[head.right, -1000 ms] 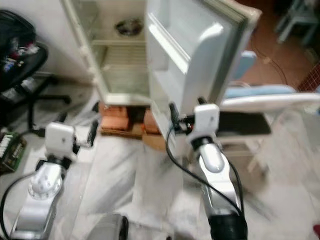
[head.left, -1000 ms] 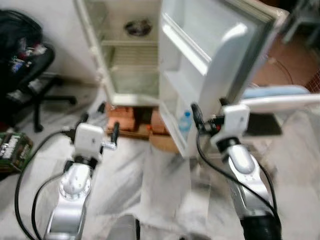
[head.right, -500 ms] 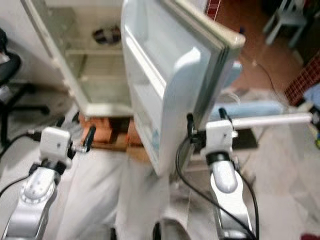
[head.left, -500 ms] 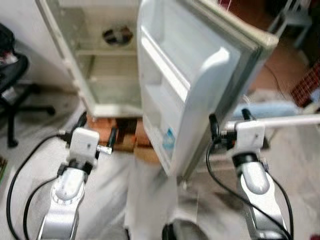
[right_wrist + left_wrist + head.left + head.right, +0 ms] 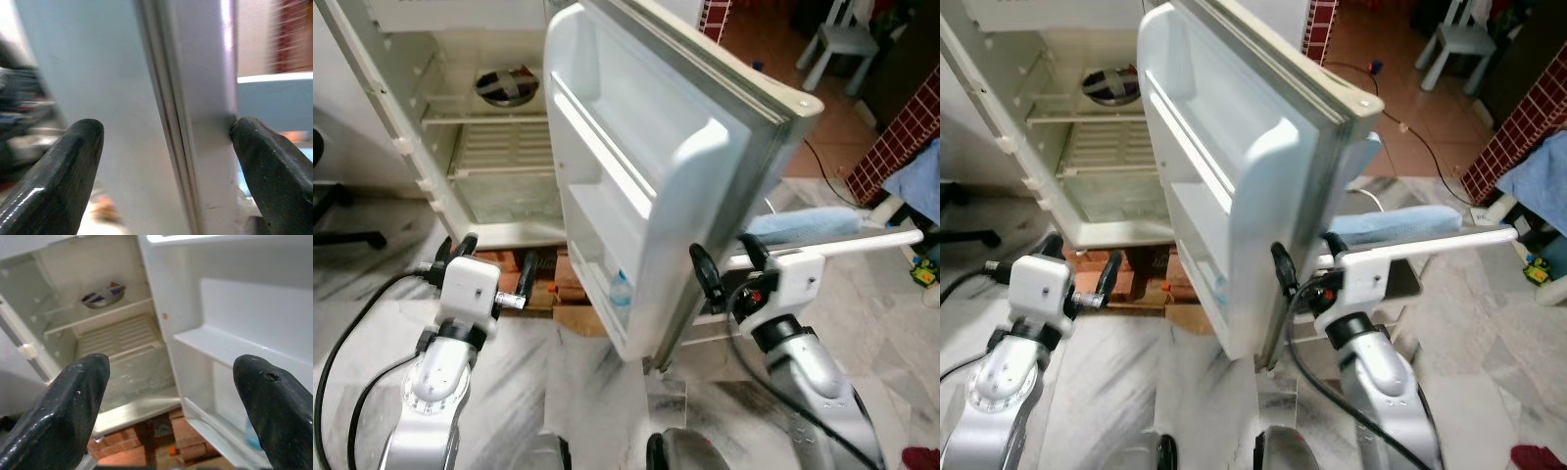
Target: Restocking fridge
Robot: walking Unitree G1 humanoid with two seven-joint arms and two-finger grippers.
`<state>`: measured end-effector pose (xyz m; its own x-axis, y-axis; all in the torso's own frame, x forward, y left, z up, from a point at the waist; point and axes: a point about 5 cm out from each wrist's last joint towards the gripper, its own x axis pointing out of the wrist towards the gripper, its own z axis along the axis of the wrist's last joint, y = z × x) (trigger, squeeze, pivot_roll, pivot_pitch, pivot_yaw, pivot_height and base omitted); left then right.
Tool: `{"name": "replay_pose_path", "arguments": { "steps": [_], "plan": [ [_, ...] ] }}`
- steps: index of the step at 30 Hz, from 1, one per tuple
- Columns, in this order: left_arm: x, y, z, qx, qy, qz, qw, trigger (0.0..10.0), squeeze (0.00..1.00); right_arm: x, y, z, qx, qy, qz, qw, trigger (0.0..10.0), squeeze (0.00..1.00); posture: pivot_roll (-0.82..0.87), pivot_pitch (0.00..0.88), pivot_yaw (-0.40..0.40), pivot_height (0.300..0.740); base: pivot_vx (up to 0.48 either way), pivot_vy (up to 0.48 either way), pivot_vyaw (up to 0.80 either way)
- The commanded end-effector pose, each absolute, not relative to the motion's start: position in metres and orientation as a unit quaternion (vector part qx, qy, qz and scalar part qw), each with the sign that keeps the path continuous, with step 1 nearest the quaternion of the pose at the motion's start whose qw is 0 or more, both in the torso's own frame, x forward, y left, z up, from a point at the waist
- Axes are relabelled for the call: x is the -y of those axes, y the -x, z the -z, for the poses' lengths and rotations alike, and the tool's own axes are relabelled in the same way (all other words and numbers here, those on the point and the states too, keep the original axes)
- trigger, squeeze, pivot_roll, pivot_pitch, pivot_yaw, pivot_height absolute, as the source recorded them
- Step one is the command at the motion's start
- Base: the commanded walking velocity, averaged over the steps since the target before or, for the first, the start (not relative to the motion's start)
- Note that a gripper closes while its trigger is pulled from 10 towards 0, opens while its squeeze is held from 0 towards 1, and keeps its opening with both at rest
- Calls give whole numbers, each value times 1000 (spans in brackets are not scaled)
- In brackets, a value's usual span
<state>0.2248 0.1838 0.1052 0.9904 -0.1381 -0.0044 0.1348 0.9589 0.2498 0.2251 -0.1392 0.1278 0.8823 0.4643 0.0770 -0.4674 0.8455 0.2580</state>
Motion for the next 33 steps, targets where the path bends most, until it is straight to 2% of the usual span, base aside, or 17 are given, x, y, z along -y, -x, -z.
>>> {"name": "replay_pose_path", "arguments": {
  "steps": [1, 3, 6, 10, 12, 18, 22, 27, 33],
  "plan": [
    [-180, -224, -110, 12, -121, 78, 990, 10000, 0, 115, -220, -148, 31, -181, -339, 923, 10000, 0, 4, 120, -29, 740, 0, 0, 0],
    [-179, -221, -109, 10, -117, 73, 990, 10000, 0, 112, -220, -158, 40, -195, -367, 909, 10000, 0, 5, 120, -30, 740, 0, 0, 0],
    [-184, -216, -109, 5, -110, 36, 993, 10000, 0, 110, -224, -160, 42, -189, -379, 905, 10000, 0, 13, 121, -34, 740, 0, 0, 0],
    [-196, -200, -100, -38, -71, -35, 996, 10000, 0, 106, -222, -161, 31, -208, -415, 885, 10000, 0, 32, 126, -38, 740, 0, 0, 0],
    [-198, -194, -98, -51, -59, -50, 996, 10000, 0, 105, -221, -159, 27, -205, -419, 884, 10000, 0, 39, 130, -40, 740, 0, 0, 0],
    [-203, -182, -95, -59, -52, -78, 994, 10000, 0, 113, -236, -137, 11, -143, -359, 922, 10000, 0, 58, 139, -50, 740, 0, 0, 0],
    [-202, -182, -95, -56, -58, -67, 995, 10000, 0, 115, -240, -133, 10, -126, -344, 930, 10000, 0, 60, 139, -53, 740, 0, 0, 0],
    [-193, -182, -94, -54, -64, -27, 996, 10000, 0, 116, -241, -125, 2, -109, -337, 935, 10000, 0, 61, 140, -48, 740, 0, 0, 0],
    [-182, -201, -95, -41, -84, 48, 994, 10000, 0, 132, -253, -122, 0, -87, -244, 966, 10000, 0, 56, 134, -46, 740, 0, 0, 0]
  ]
}}
